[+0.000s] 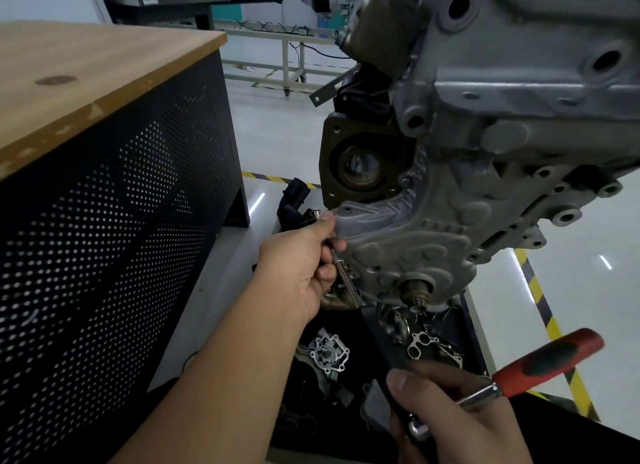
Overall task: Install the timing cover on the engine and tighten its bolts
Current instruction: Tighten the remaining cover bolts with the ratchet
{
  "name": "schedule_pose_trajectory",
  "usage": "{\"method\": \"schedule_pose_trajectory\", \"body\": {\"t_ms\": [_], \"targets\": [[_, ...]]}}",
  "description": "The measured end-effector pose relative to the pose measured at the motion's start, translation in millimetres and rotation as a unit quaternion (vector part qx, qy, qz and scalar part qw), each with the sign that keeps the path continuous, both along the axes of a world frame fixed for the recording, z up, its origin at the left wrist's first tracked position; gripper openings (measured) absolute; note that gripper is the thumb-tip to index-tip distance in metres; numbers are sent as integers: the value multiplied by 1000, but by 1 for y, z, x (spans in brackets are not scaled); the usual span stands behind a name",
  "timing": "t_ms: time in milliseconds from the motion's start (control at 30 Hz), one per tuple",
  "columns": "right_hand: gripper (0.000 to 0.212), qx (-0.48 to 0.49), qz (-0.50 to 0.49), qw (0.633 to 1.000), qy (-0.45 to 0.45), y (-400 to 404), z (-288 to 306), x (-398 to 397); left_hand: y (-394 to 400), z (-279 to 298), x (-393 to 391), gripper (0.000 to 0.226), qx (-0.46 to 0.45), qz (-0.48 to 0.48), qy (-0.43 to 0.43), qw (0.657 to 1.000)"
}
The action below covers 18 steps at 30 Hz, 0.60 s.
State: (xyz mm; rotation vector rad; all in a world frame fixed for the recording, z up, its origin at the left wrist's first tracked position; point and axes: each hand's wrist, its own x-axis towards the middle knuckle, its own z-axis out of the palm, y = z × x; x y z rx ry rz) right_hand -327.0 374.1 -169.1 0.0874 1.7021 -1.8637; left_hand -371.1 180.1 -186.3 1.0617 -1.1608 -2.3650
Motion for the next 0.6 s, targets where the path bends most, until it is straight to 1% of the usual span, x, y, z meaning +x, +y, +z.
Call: {"method": "schedule_pose_trajectory", "body": {"t_ms": [33,67,100,133,200,267,333,433,500,600], "targets": [[26,17,-4,999,30,0,-17,9,0,0,0,21,-7,1,-7,1000],[29,51,-27,997,49,6,-17,6,0,0,0,22,-13,2,-14,1000],[30,76,-28,993,85,7,-13,6,0,-1,-1,23,-19,2,-19,1000],[28,46,-2,993,111,2,-15,11,0,-1,-1,24,-23,1,-22,999],[25,22,-23,994,103,4,-23,8,-1,0,-1,25,-29,-10,-27,999],[25,31,-42,992,114,7,-25,6,-1,1,-1,28,-32,-18,-33,999],[30,36,-34,989,143,3,-21,8,-1,0,-1,29,-31,-12,-36,999],[42,54,-60,981,175,-2,-23,8,0,-3,-1,31,-15,12,-29,999],[35,54,-65,980,181,-7,-29,10,1,-5,-1,31,-6,21,-26,999],[20,50,-66,986,146,-15,-36,17,1,-5,2,28,1,20,-25,999]]}}
